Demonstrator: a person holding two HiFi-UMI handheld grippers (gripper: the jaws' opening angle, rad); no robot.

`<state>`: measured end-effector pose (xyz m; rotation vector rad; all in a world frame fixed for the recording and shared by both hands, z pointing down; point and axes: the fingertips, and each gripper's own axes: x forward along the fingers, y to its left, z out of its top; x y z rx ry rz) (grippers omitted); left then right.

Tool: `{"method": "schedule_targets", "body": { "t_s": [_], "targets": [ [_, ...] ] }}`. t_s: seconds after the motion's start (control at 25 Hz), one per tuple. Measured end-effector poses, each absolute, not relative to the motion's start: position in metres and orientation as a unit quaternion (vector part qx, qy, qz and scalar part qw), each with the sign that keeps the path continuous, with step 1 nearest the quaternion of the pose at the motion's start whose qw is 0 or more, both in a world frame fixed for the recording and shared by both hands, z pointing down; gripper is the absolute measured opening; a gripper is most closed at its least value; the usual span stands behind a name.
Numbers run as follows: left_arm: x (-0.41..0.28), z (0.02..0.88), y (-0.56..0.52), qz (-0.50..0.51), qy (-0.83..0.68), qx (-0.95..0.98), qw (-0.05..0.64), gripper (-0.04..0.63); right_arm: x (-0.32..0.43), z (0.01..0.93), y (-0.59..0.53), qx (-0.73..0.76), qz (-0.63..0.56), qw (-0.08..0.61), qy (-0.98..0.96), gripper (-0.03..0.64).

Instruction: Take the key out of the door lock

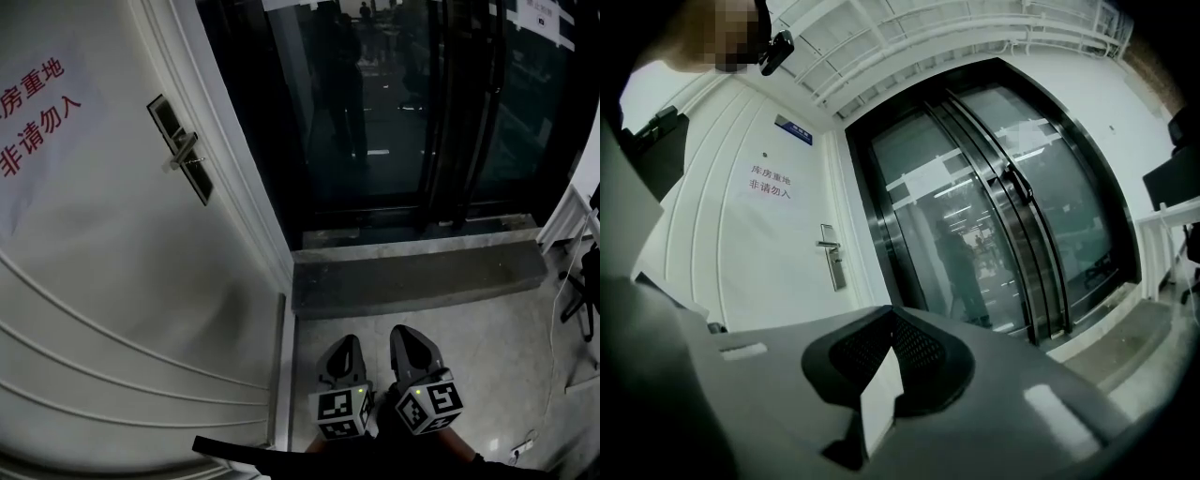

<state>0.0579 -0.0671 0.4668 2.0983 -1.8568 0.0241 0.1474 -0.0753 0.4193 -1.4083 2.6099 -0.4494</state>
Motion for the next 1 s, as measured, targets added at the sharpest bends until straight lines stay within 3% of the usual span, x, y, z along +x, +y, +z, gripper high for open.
{"method": "schedule_targets", "body": {
  "t_s": [1.0],
  "targets": [
    [0.051,0.452,-0.263,-0.019,-0.737,0.654,0.168,0.0,0.132,0.406,-0.293,-0.354,-0.154,0.059,0.921,0.002]
  ]
}}
